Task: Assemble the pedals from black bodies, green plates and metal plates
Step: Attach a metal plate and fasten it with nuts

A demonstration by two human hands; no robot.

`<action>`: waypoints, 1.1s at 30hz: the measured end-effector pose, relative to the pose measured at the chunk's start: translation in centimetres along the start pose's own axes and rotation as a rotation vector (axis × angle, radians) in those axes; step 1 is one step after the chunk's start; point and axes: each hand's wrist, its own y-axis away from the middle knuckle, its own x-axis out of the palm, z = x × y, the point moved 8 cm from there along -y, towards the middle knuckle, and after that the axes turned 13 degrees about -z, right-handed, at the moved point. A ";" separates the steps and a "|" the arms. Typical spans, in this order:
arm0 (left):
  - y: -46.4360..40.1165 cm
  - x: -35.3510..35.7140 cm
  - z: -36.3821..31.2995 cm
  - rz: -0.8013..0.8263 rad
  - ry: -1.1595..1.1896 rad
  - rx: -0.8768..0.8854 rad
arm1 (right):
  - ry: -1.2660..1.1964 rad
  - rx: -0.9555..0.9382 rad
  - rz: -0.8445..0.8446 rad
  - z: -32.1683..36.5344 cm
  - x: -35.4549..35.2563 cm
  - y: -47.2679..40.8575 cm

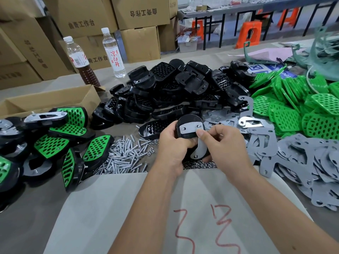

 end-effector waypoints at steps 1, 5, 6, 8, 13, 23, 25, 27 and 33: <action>0.0 -0.1 0.0 -0.018 0.018 0.000 | -0.024 0.014 -0.003 0.1 -0.1 0.0; -0.2 -0.7 -0.3 -0.109 0.146 0.002 | -0.020 0.033 0.080 0.3 0.1 -0.2; -0.3 -0.9 -0.5 -0.124 0.182 0.007 | 0.012 0.024 0.124 0.3 0.4 -0.2; -0.3 -0.9 -0.7 -0.135 0.229 0.016 | -0.003 0.037 0.229 0.3 1.2 0.0; -0.2 -1.0 -1.2 -0.156 0.227 0.099 | -0.139 0.127 0.338 0.3 1.8 0.4; 0.1 -0.9 -2.3 -0.145 0.180 0.244 | -0.141 0.155 0.392 0.3 1.8 0.5; 0.0 -0.9 -2.2 -0.142 0.191 0.245 | -0.151 0.162 0.414 0.3 1.9 0.6; -0.1 -1.1 -2.1 -0.149 0.198 0.241 | -0.126 0.156 0.415 0.2 1.8 0.6; -0.2 -1.2 -1.9 -0.188 0.200 0.274 | -0.029 0.117 0.380 0.0 2.1 0.6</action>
